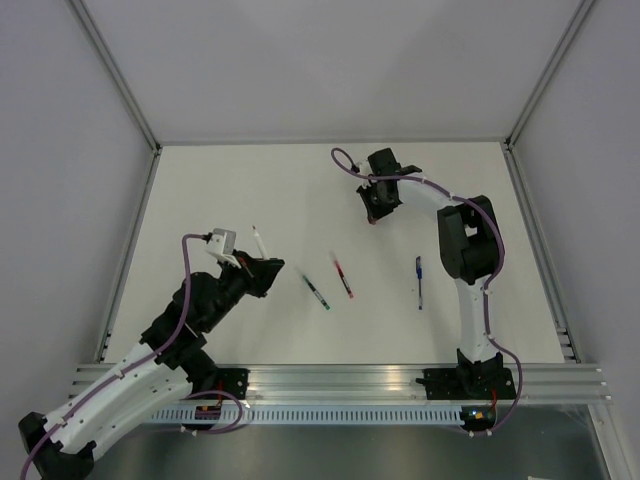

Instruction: Insert the pens into the pen caps

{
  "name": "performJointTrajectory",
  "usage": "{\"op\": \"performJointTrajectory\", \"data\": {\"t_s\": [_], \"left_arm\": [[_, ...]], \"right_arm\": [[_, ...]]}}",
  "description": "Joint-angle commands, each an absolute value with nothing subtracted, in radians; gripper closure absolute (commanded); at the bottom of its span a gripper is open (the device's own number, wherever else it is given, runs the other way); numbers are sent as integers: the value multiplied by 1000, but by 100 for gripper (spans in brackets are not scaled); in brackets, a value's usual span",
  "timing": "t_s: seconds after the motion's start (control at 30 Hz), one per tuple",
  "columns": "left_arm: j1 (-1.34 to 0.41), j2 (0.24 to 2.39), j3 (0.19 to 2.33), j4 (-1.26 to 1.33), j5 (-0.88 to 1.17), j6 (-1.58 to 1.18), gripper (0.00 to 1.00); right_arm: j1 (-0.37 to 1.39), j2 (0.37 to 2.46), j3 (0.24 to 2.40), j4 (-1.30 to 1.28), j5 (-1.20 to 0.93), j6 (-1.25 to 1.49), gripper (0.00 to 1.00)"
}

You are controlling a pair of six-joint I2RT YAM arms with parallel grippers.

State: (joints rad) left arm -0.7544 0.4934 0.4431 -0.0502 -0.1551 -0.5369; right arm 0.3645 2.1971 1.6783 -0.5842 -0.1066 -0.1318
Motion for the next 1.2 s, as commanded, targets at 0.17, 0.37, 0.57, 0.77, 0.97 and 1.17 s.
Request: {"op": "performJointTrajectory", "data": {"t_s": [0.17,0.37,0.57,0.77,0.97,1.17], "left_arm": [[-756,517,453,-12,-149,-555,98],[-756,499,448,-17,-147,-558,98],[-756,492,451,-14,-132,-563,98],[-758,474,449,-23,-144,-560,98],[-756,477,449,-18,-132,-566,98],[-758,457,443,-23,-147,-569,98]], "right_arm": [[458,2105,1492,-574,-95,-264,89],[581,2011,1384,-552,66,-370,52],[581,1919,1390,-564,176,-331,40],[577,1950,1517,-649,144,-140,36],[580,1964,1525,-652,143,482,41],[620,1901,1341,-475,192,963,43]]}}
